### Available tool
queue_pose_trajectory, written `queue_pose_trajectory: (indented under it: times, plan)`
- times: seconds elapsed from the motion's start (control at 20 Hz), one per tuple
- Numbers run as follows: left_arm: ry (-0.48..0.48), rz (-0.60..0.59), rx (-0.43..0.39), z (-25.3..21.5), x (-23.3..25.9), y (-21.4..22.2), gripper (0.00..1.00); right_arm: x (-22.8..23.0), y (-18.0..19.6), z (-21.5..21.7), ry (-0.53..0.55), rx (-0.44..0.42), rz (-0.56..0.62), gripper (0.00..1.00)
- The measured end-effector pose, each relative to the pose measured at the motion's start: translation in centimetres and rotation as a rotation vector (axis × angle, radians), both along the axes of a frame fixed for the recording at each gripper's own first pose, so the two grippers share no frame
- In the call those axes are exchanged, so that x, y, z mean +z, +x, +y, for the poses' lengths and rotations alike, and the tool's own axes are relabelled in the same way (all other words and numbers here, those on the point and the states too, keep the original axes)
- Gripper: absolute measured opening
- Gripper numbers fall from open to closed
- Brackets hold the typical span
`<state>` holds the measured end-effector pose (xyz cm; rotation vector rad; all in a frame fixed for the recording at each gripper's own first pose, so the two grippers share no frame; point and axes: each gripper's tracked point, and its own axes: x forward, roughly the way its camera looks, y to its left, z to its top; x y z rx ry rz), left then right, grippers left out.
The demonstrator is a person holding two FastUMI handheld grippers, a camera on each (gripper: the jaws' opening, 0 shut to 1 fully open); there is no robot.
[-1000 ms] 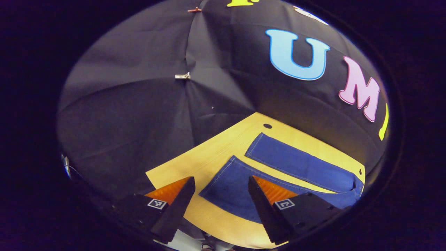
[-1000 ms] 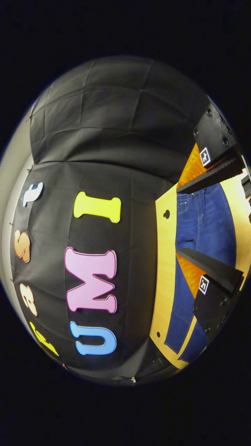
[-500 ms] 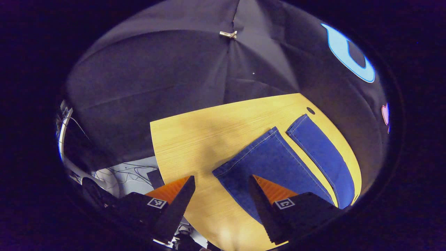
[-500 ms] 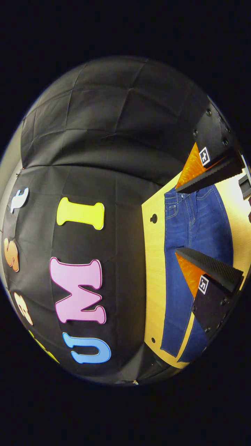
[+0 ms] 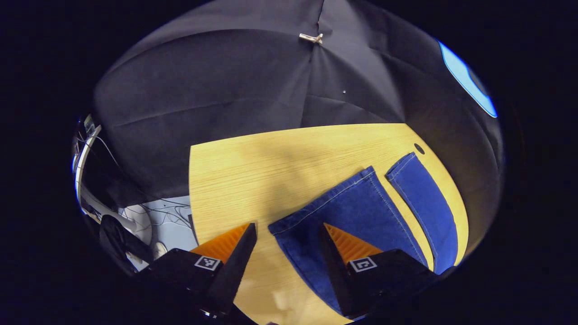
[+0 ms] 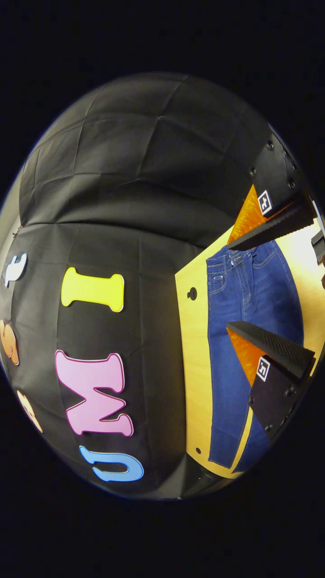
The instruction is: Grasp the waist and the cuffs of the jeans and fold them to make the two legs overlap; first hold the waist and fold one-third of the jeans toward the cuffs, then hold the cuffs and fold the remaining one-third in the same direction to finish folding.
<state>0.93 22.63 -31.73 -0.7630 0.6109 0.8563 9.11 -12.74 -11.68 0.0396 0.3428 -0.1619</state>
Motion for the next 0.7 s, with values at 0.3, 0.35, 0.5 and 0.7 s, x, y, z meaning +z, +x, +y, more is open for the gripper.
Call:
queue_pose_trajectory:
  times: [0.3,0.35,0.5,0.7]
  plan:
    - [-0.022,-0.048,0.022,0.4,-0.2,2.0,0.41,-3.3,-0.3,-2.5,0.043,-0.063,0.066,0.97]
    - [-0.030,-0.069,0.010,0.3,-0.1,2.5,0.31,-3.9,-0.6,-3.1,0.051,-0.077,0.077,0.97]
    - [-0.044,-0.122,-0.014,0.4,0.1,3.1,0.16,-6.1,-1.2,-4.9,0.090,-0.135,0.115,0.97]
    - [-0.063,-0.168,-0.023,0.3,0.1,3.2,0.07,-10.3,-2.1,-7.1,0.153,-0.206,0.224,0.96]
